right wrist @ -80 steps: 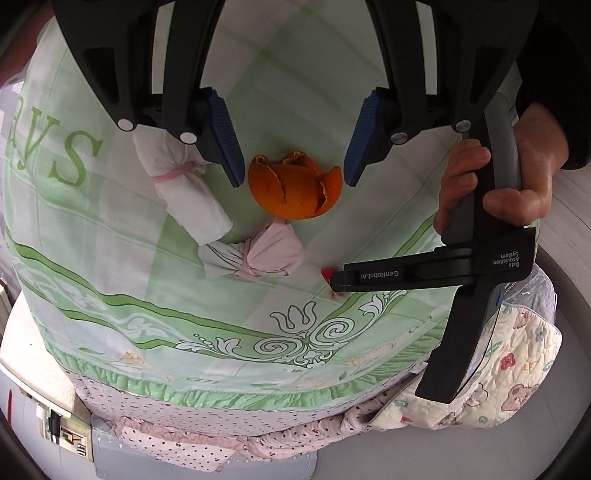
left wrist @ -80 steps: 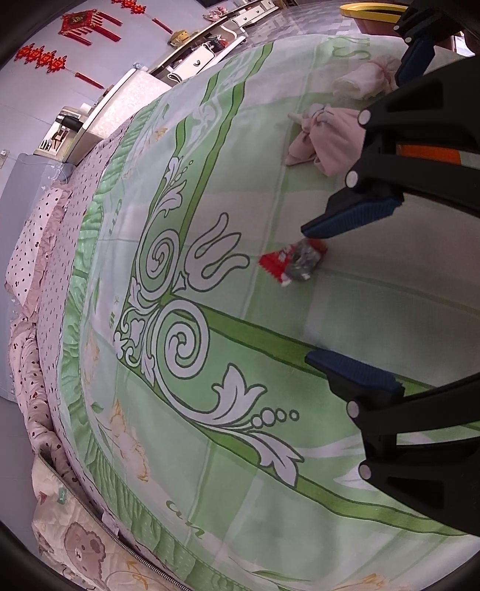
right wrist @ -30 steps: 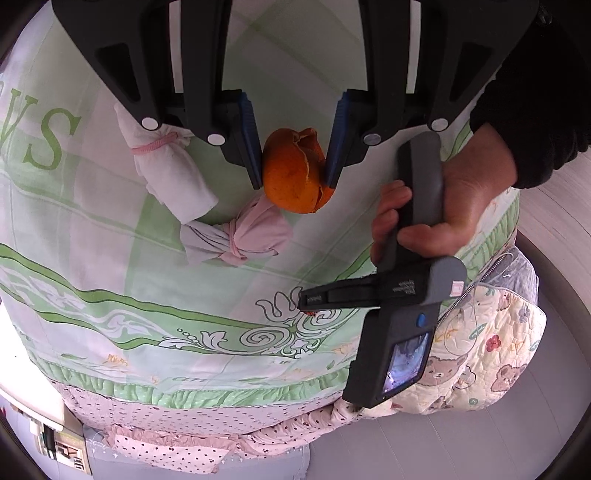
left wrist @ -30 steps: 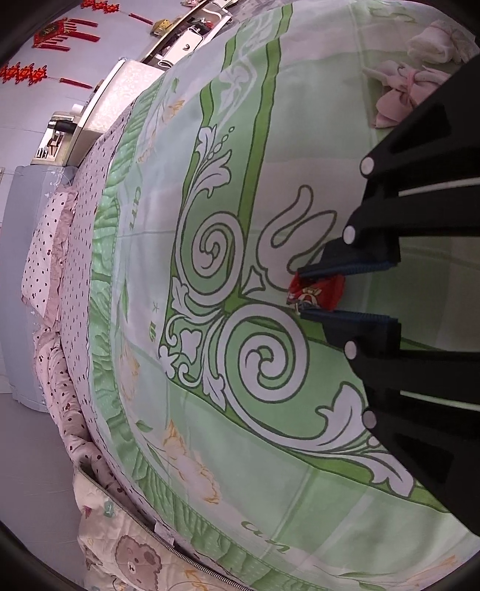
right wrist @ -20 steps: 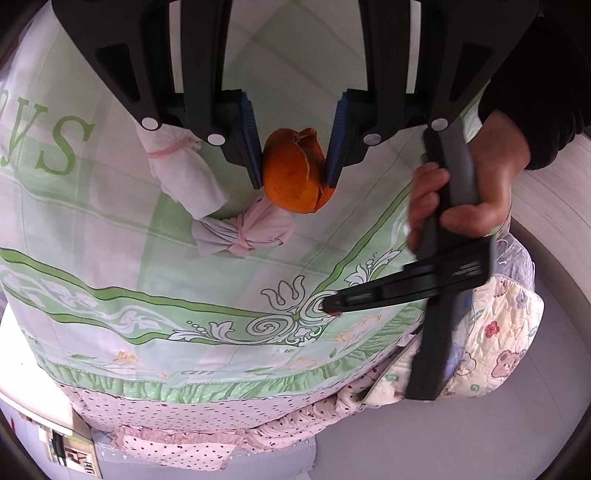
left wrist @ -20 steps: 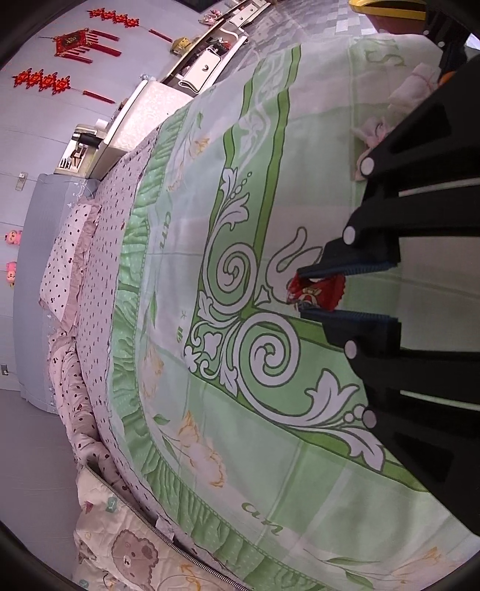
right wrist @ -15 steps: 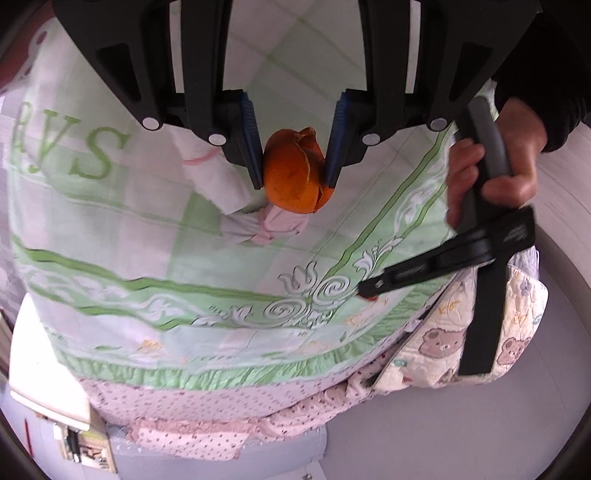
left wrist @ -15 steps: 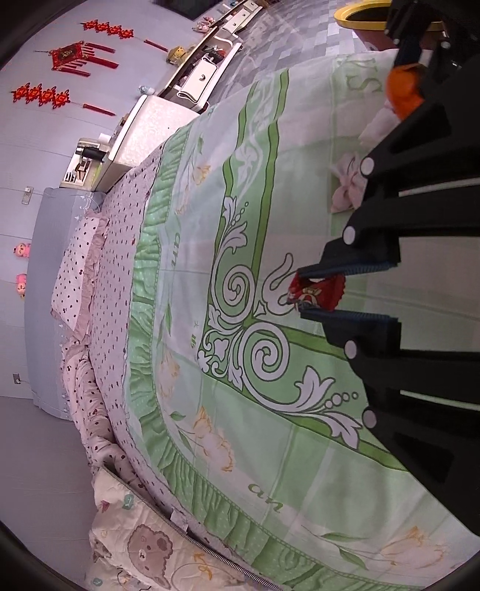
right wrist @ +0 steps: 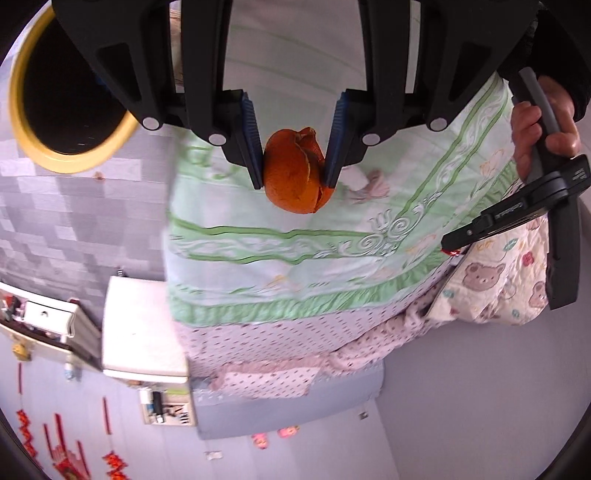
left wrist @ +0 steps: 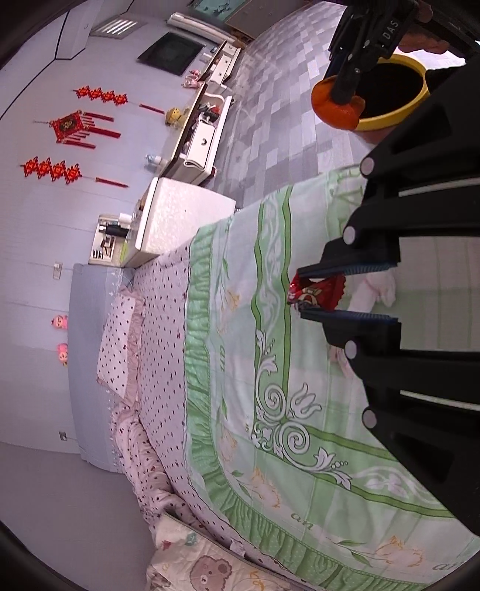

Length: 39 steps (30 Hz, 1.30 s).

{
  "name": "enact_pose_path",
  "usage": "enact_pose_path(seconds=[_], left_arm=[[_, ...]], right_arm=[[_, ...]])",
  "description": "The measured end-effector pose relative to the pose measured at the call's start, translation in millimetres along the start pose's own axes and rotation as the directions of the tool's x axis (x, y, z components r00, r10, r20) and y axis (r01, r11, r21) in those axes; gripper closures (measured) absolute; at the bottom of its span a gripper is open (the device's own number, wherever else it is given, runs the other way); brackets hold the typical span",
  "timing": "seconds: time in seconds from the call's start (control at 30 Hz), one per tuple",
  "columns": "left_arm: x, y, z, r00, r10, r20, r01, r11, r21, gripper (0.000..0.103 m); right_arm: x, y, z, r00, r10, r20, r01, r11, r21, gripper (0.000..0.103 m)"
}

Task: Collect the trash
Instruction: 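Carry the red wrapper in the left tool while the right tool carries the orange peel over the bin, then open the left tool over the bin while the right tool opens, dropping the orange peel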

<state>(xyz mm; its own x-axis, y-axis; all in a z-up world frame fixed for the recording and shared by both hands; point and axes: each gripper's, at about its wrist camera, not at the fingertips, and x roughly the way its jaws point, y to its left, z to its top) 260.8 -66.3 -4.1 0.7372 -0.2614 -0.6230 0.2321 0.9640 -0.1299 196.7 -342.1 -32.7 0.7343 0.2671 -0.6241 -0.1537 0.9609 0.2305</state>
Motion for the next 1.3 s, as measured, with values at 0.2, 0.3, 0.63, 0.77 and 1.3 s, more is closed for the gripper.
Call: enact_pose_path(seconds=[0.2, 0.3, 0.63, 0.77, 1.3], left_arm=[[-2, -83, 0, 0.996, -0.093, -0.005, 0.093, 0.992, 0.086, 0.087], [4, -120, -3, 0.99, -0.137, -0.024, 0.139, 0.984, 0.113, 0.087], [36, -212, -20, 0.972, -0.212, -0.105, 0.23, 0.95, 0.213, 0.087], [55, -231, -31, 0.961, -0.229, -0.153, 0.259, 0.94, 0.221, 0.087], [107, -285, -76, 0.903, -0.273, -0.332, 0.356, 0.908, 0.222, 0.087]], right_arm=[[-44, -63, -8, 0.997, -0.074, 0.035, 0.071, 0.995, 0.07, 0.071], [-63, -92, -15, 0.993, -0.107, 0.045, 0.102, 0.99, 0.101, 0.071], [-96, -170, -41, 0.976, -0.214, 0.031, 0.203, 0.957, 0.209, 0.071], [-98, -193, -52, 0.97, -0.244, 0.013, 0.233, 0.941, 0.245, 0.071], [-74, -251, -89, 0.948, -0.308, -0.082, 0.317, 0.881, 0.353, 0.07]])
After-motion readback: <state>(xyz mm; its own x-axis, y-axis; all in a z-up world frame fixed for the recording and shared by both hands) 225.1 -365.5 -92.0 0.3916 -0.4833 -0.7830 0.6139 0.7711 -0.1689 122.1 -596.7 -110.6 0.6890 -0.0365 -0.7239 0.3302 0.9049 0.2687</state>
